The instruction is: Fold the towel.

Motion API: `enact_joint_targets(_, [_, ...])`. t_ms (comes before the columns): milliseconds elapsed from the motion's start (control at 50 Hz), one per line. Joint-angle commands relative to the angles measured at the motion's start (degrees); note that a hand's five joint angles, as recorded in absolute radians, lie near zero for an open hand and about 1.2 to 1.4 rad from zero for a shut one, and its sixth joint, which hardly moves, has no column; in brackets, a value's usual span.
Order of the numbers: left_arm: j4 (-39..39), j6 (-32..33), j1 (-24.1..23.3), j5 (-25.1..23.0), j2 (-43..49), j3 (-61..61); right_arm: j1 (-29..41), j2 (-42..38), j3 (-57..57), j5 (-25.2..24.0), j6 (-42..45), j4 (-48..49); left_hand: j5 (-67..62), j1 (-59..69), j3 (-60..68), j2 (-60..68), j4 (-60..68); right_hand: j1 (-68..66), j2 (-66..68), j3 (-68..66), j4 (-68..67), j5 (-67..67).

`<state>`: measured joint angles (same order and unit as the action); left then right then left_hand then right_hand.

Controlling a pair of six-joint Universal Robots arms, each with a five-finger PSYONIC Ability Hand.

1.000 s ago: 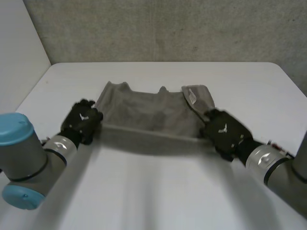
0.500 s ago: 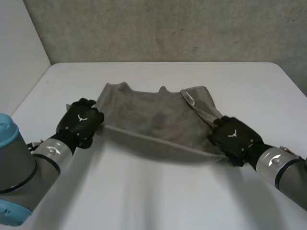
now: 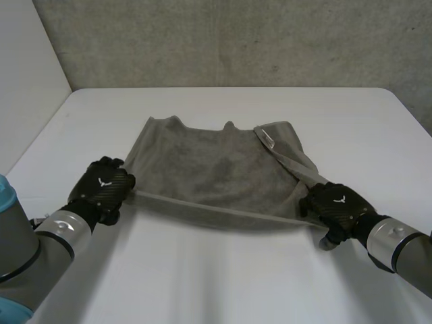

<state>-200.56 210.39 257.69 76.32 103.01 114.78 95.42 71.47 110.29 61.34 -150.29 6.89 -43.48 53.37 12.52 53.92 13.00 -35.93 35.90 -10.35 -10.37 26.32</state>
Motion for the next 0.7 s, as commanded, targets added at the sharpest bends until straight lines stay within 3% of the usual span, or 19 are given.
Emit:
enact_joint_targets(20, [0.08,-0.50,1.58,-0.03,-0.79,0.00,-1.47,-0.98,0.54,0.27,-0.96,4.61,0.53,-0.43,-2.52,-0.98,-3.00,-2.91,2.94,0.35,0.37,2.52])
enact_joint_targets(400, [0.61,-2.18,4.75,-0.03,-1.49,-0.61,-1.20,-5.03,-1.31,0.54,-3.69,6.82,-0.47,0.58,-2.52,0.03,-3.00,-14.19,14.21,0.35,0.37,13.80])
enact_joint_targets(460, [0.70,-3.67,4.75,-0.12,-1.49,-0.70,-1.29,-5.73,-1.31,0.45,-3.34,6.55,-1.99,2.10,-2.52,1.54,-3.00,-23.94,23.97,0.35,0.37,23.55])
enact_joint_targets(500, [0.96,-4.81,4.75,-0.12,-1.58,-0.96,-1.73,-5.73,-1.92,-0.51,-2.90,6.12,-4.66,4.77,-2.52,4.22,-3.00,-43.97,44.00,0.35,0.37,43.58])
enact_joint_targets(640, [2.80,-5.16,5.01,-0.21,-2.11,-0.96,-3.66,-3.27,-3.77,-1.66,-2.11,3.92,-9.89,10.00,-2.52,9.45,-3.00,-44.07,44.10,0.35,0.37,43.68])
enact_joint_targets(700, [4.82,-5.16,5.02,-0.30,-2.98,-0.96,-7.71,1.83,-3.77,-4.30,-0.44,0.31,-15.23,15.34,-2.52,14.79,-3.00,-44.07,44.10,0.35,0.37,43.68])
